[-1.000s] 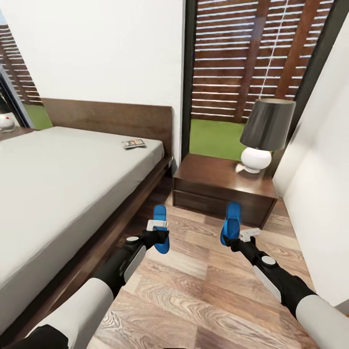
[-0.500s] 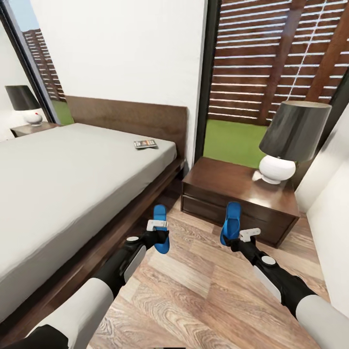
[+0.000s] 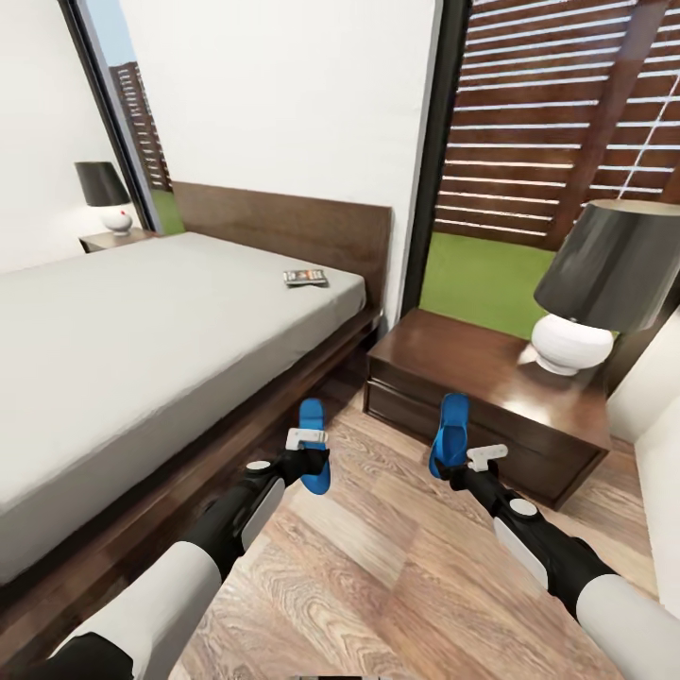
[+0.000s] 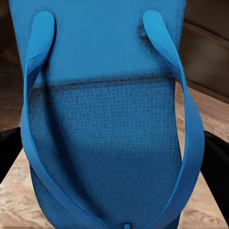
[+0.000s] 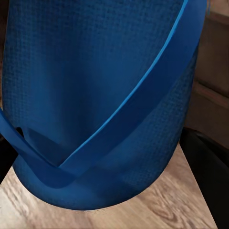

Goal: In the bedroom, move the book from the bed onto either nightstand, and place the two sandals side by side next to the bed.

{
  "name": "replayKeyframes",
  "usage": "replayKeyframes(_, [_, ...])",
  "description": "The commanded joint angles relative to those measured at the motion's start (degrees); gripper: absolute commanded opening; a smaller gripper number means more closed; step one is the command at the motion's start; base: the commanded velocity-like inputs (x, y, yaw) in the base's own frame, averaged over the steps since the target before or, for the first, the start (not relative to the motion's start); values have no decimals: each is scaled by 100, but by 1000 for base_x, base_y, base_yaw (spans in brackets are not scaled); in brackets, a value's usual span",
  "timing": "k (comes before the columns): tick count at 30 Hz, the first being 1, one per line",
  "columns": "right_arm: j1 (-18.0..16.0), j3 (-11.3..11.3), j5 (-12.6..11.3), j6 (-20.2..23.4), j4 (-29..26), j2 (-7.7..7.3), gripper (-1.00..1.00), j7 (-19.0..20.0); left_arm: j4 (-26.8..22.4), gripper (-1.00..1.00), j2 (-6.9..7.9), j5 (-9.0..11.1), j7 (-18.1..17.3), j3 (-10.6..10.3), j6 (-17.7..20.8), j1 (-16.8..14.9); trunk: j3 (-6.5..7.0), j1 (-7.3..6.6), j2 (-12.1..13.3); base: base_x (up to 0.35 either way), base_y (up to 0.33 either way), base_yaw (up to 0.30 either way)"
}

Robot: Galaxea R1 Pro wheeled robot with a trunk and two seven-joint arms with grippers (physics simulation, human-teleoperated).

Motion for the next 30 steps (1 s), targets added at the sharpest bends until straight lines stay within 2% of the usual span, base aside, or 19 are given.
replayKeyframes(1, [-5, 31, -59, -32, 3, -8, -100, 5, -3, -100, -1, 29, -19, 5, 25, -4, -7, -1, -2, 0, -22, 259])
replayKeyframes(30, [-5, 34, -61, -32, 3, -8, -100, -2, -3, -100, -1, 36, -21, 7, 20, -4, -69, -1, -2, 0, -1, 259])
